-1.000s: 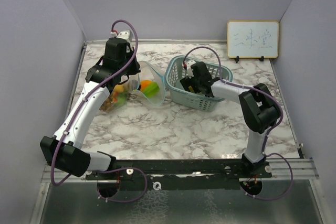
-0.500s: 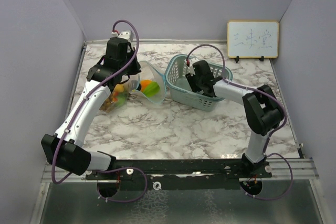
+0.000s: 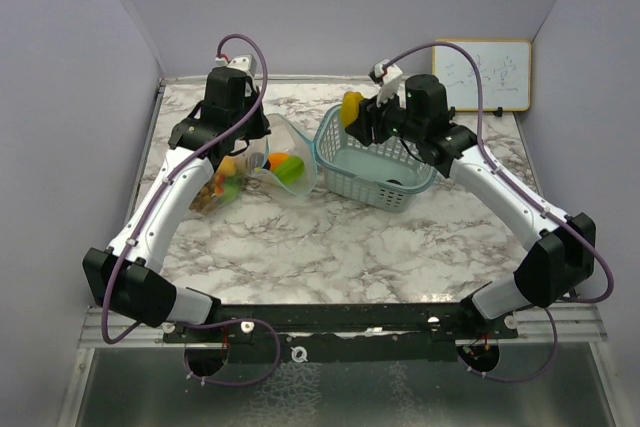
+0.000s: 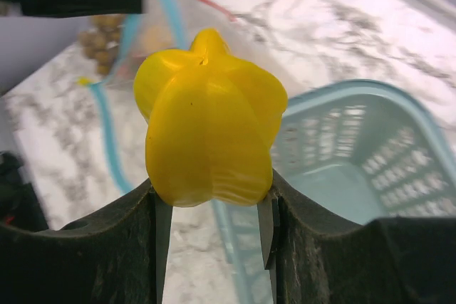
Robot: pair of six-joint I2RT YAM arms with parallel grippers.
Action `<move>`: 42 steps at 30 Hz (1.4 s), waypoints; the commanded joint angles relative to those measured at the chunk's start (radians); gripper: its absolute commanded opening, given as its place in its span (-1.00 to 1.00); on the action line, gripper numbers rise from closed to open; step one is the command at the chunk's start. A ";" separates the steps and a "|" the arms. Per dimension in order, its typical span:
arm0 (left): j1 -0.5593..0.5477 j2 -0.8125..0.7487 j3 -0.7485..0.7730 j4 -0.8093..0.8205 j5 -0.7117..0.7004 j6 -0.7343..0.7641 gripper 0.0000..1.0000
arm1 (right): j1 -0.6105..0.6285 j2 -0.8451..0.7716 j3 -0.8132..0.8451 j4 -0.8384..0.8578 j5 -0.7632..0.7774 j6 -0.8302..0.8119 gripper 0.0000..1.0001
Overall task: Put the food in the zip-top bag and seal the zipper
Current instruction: Place the fake fruit in the zipper food storage bag, then pick up the fake fruit from the bin.
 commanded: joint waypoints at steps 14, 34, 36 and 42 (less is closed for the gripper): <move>0.005 0.000 0.021 0.022 0.044 -0.017 -1.00 | 0.162 0.235 0.101 -0.004 -0.137 0.133 -0.34; 0.005 0.013 0.017 0.031 0.054 -0.016 -1.00 | 0.029 0.096 0.179 -0.405 0.561 0.209 0.96; 0.006 0.013 0.014 0.032 0.056 -0.016 -1.00 | -0.038 0.127 0.155 -0.470 0.525 0.249 0.89; 0.006 0.007 0.012 0.031 0.057 -0.016 -1.00 | -0.062 0.253 0.092 -0.526 0.484 0.247 0.85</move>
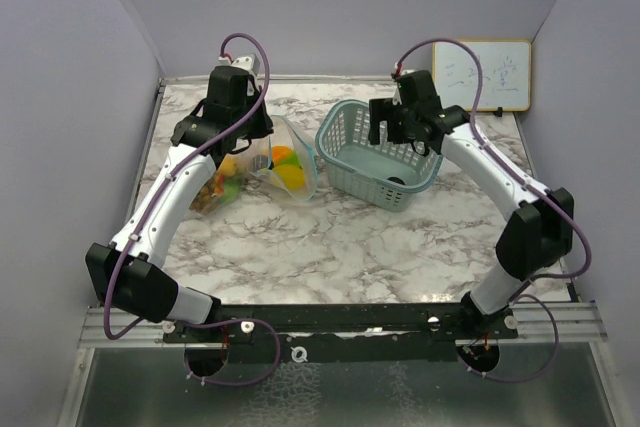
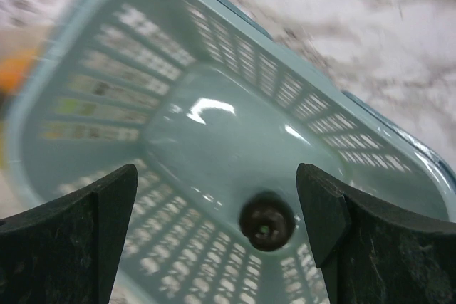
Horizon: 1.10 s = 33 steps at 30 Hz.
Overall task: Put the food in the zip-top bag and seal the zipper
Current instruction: Pick up the fake fruit from the bin.
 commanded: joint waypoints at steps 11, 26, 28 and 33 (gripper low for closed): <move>0.005 -0.020 0.003 0.017 0.006 0.003 -1.00 | 0.019 0.153 -0.174 -0.126 0.059 0.068 0.85; 0.007 -0.033 -0.005 0.011 -0.001 0.009 -1.00 | 0.019 0.145 -0.148 -0.117 0.092 0.057 -0.34; 0.007 -0.032 -0.005 0.011 0.000 0.008 -1.00 | 0.019 0.104 -0.107 -0.127 0.080 0.036 -0.42; 0.007 -0.030 -0.004 0.016 0.008 -0.001 -1.00 | 0.019 -0.001 0.013 -0.104 -0.061 -0.047 -0.52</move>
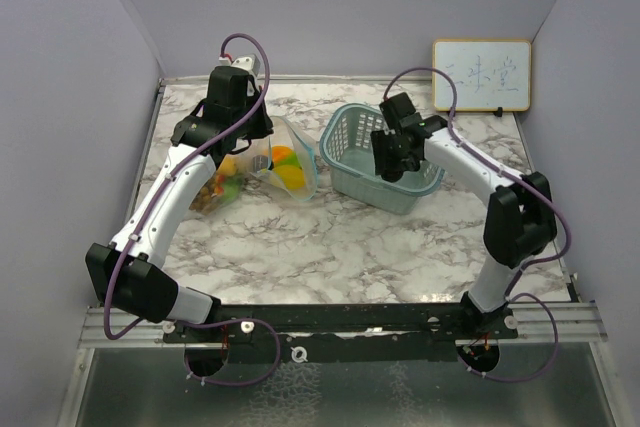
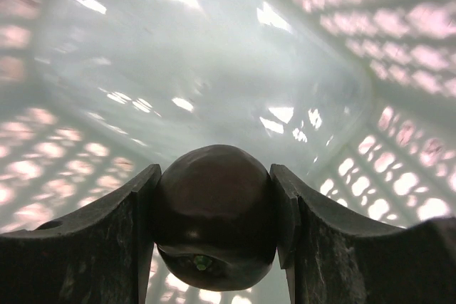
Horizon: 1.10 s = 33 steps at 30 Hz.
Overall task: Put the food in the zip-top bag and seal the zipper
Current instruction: Pick up the fake fruit from the bin, then place the fake fruit in the zipper food storage bag.
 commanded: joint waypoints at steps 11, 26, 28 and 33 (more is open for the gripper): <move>0.007 -0.008 0.021 0.020 0.042 -0.031 -1.00 | 0.199 -0.235 0.180 0.372 -0.770 -0.111 -0.57; 0.007 -0.025 0.015 0.009 0.066 -0.038 -1.00 | 0.247 0.054 0.221 0.544 -0.686 -0.011 -0.59; 0.007 -0.026 0.012 0.008 0.072 -0.039 -1.00 | 0.249 0.096 0.265 0.535 -0.663 -0.003 -0.61; 0.006 -0.030 0.018 0.011 0.086 -0.043 -1.00 | 0.265 0.163 0.352 0.470 -0.403 0.009 -0.43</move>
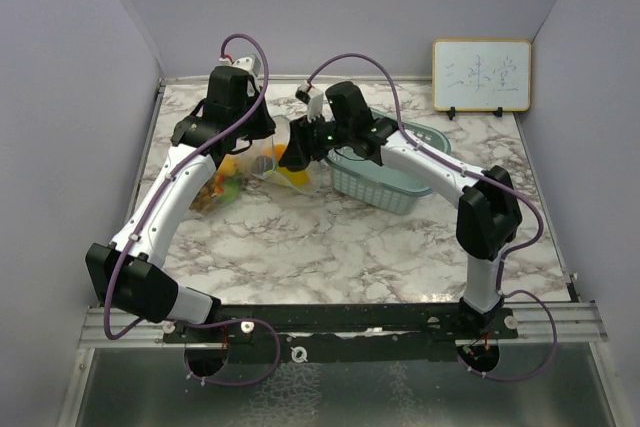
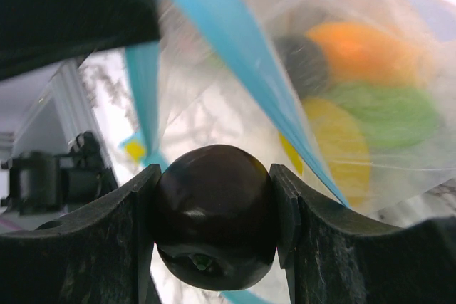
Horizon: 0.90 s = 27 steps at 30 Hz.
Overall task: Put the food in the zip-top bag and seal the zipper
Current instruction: Place the fake fruit in the zipper food storage bag, then adjust the zipper on the food storage bag.
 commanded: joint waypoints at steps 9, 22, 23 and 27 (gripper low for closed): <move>0.008 -0.032 0.023 0.010 0.040 -0.011 -1.00 | 0.027 0.035 0.152 -0.047 0.316 -0.048 0.99; 0.007 -0.016 0.040 0.015 0.029 -0.006 -1.00 | 0.045 -0.177 -0.049 0.018 -0.033 -0.099 0.96; 0.008 -0.015 0.040 0.016 0.031 -0.007 -1.00 | 0.047 -0.166 -0.045 0.025 -0.036 -0.079 0.94; 0.007 -0.014 0.040 0.019 0.033 -0.008 -1.00 | 0.048 -0.083 0.012 0.016 -0.049 -0.021 0.83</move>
